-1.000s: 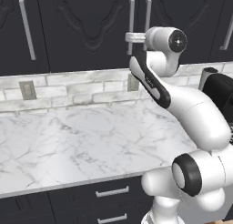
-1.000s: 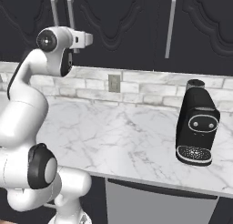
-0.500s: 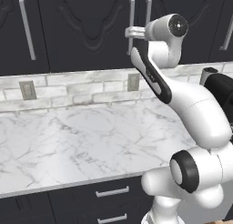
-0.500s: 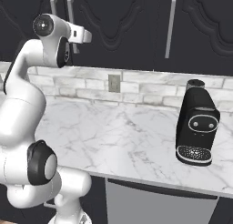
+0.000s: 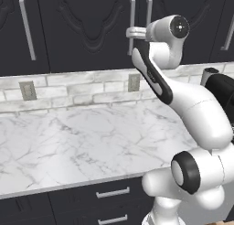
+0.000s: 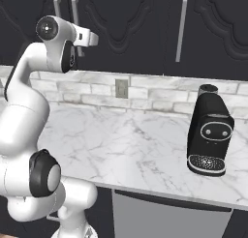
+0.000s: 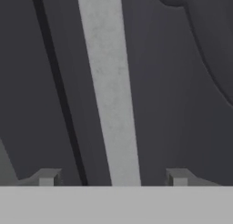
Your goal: Open the cabinet directly in front. Then move the beer and the cup to the dining counter with the candle on it.
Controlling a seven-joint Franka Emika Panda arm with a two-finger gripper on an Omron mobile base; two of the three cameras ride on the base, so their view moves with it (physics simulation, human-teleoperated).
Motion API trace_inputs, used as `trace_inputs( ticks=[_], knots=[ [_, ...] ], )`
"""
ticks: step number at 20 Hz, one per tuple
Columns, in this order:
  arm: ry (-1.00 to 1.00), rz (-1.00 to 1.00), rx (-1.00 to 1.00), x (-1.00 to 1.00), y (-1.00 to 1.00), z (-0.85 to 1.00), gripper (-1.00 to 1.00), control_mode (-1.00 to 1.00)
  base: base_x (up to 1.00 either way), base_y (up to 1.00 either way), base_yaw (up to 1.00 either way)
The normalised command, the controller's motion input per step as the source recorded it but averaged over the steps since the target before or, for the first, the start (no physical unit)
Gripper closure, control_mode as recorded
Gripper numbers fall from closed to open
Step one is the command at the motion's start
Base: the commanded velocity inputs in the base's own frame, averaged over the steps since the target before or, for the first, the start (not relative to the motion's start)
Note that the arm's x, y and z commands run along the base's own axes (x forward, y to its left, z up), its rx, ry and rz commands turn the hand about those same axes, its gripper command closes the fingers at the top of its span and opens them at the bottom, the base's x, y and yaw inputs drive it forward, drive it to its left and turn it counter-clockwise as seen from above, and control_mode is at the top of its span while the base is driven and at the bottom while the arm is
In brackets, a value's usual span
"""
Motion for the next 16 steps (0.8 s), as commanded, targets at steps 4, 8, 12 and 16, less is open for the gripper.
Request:
trace_inputs(
  ticks=[4,8,12,16],
  knots=[
    [-0.01,0.0,0.0,0.89,0.0,-0.32,-1.0,-1.0,0.0,0.0,0.0],
    [-0.03,0.0,0.0,0.64,0.0,-0.42,1.0,-1.0,0.0,0.0,0.0],
    [0.0,0.0,0.0,0.0,0.0,0.0,1.0,-1.0,0.0,0.0,0.0],
    [0.0,0.0,0.0,0.0,0.0,0.0,1.0,-1.0,0.0,0.0,0.0]
  ],
)
